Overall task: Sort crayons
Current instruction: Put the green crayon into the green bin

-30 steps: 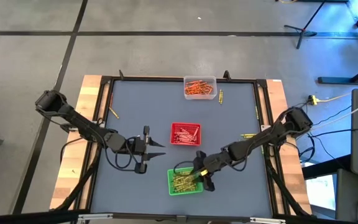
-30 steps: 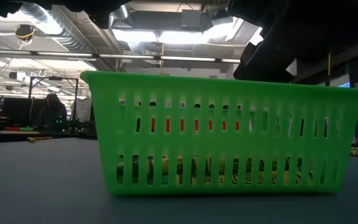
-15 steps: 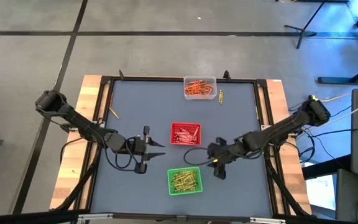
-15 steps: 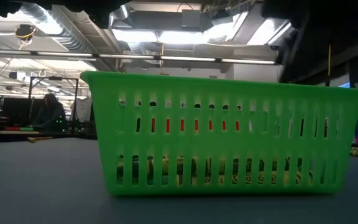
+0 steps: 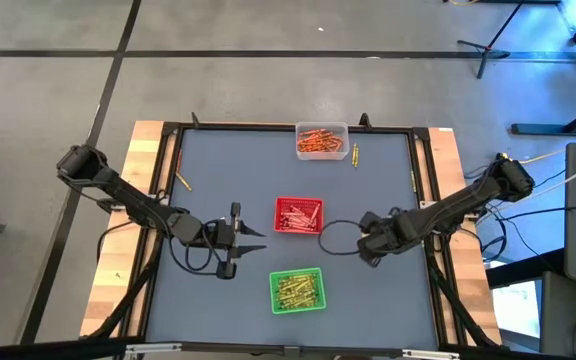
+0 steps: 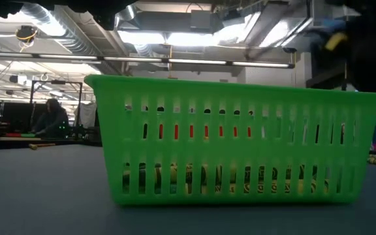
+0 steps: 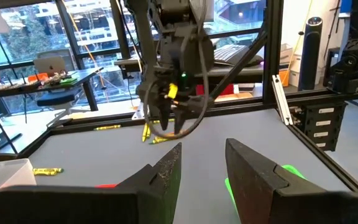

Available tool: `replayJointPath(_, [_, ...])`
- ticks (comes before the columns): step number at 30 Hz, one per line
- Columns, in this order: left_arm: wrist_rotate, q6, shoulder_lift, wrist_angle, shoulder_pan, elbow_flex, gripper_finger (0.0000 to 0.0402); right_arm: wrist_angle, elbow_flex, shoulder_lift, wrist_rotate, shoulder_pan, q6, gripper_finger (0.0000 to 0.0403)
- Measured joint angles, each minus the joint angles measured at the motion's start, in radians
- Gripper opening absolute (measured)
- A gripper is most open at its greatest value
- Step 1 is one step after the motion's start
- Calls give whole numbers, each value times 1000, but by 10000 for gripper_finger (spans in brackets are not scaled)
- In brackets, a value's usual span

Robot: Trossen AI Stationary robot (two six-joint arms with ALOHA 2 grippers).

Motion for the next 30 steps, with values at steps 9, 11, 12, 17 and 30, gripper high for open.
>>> replayJointPath(9, [0, 0, 0, 0, 0, 0, 110, -20, -114, 0, -41, 0, 90, 162])
replayJointPath(11, [0, 1, 0, 0, 0, 0, 110, -22, -133, 0, -54, -2, 102, 162])
replayJointPath(12, [0, 1, 0, 0, 0, 0, 110, -19, -140, 0, -58, -7, 103, 162])
replayJointPath(17, [0, 1, 0, 0, 0, 0, 110, 56, -185, 0, -94, -64, 87, 162])
replayJointPath(30, [0, 1, 0, 0, 0, 0, 110, 156, -250, -2, -147, -138, 17, 162])
